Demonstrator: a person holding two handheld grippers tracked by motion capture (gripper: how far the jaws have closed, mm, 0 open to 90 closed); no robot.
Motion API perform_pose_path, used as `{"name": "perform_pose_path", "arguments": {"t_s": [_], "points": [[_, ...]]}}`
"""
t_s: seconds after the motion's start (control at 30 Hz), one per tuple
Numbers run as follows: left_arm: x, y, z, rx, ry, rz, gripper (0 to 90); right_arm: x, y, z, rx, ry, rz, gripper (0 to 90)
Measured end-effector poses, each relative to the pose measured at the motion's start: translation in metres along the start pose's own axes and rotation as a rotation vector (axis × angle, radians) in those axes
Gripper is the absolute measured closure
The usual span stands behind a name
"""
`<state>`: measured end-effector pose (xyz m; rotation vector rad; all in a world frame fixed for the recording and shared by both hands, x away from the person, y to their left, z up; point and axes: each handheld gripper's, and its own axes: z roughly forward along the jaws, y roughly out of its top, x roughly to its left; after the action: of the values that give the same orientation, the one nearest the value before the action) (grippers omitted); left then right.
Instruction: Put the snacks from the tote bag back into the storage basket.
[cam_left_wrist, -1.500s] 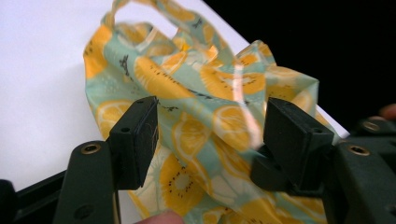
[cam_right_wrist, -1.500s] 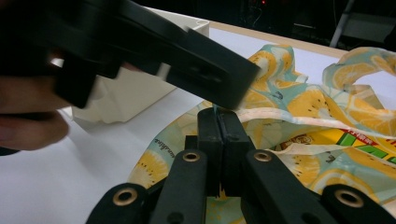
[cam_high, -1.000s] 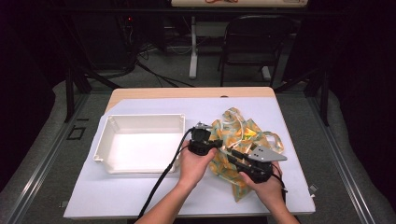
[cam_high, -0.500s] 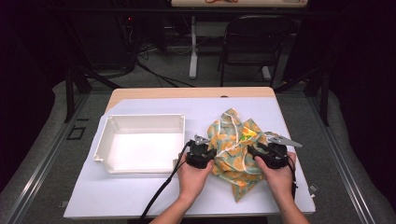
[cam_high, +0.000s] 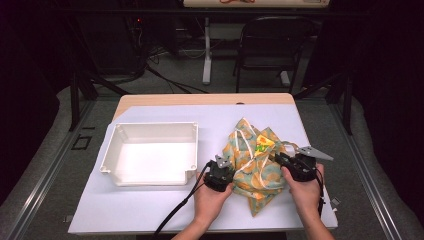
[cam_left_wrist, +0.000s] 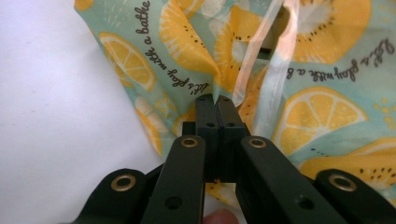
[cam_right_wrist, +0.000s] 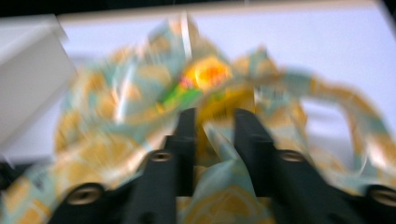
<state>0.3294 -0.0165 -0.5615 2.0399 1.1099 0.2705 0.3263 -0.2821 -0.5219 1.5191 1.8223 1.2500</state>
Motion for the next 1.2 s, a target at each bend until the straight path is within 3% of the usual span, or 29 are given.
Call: {"name": "perform_pose_path", "arguments": {"t_s": [0.1, 0.13, 0.2, 0.23, 0.3, 0.4, 0.5, 0.57, 0.8, 0.93, 1.07, 1.2], "points": [[-0.005, -0.002, 0.002, -0.004, -0.013, 0.022, 90.0, 0.008, 0.008, -0.006, -0.08, 0.029, 0.033, 44.7], [-0.006, -0.002, 0.003, -0.011, -0.009, 0.028, 90.0, 0.013, 0.01, -0.004, -0.08, 0.04, 0.036, 39.1], [-0.009, -0.003, 0.003, -0.006, -0.018, 0.038, 90.0, 0.022, 0.012, 0.006, -0.024, 0.039, 0.041, 26.7], [-0.01, -0.003, 0.003, -0.007, -0.019, 0.045, 90.0, 0.024, 0.012, 0.011, 0.004, 0.027, 0.047, 25.7], [-0.01, -0.003, 0.003, -0.007, -0.026, 0.043, 89.8, 0.028, 0.007, 0.025, 0.063, 0.029, 0.064, 34.3], [-0.007, -0.003, 0.002, -0.006, -0.017, 0.037, 89.5, 0.03, 0.0, 0.035, 0.107, 0.01, 0.026, 69.4], [-0.004, -0.001, -0.001, -0.015, 0.003, 0.027, 89.4, 0.026, 0.0, 0.031, 0.116, -0.009, 0.01, 83.4], [-0.001, 0.001, -0.004, -0.024, 0.008, 0.02, 89.4, 0.019, -0.001, 0.026, 0.13, -0.04, -0.008, 87.0], [0.003, 0.007, -0.011, -0.053, 0.031, -0.004, 84.1, -0.009, -0.019, 0.023, 0.275, -0.119, -0.042, 89.0], [0.002, 0.019, -0.025, -0.113, 0.033, -0.012, 72.1, -0.008, -0.018, 0.023, 0.264, -0.135, -0.055, 88.9], [-0.001, 0.04, -0.04, -0.191, 0.028, 0.018, 58.0, -0.004, -0.017, 0.021, 0.25, -0.128, -0.066, 88.8], [-0.007, 0.059, -0.038, -0.193, 0.018, 0.071, 48.8, -0.005, -0.016, 0.02, 0.236, -0.123, -0.061, 88.7]]}}
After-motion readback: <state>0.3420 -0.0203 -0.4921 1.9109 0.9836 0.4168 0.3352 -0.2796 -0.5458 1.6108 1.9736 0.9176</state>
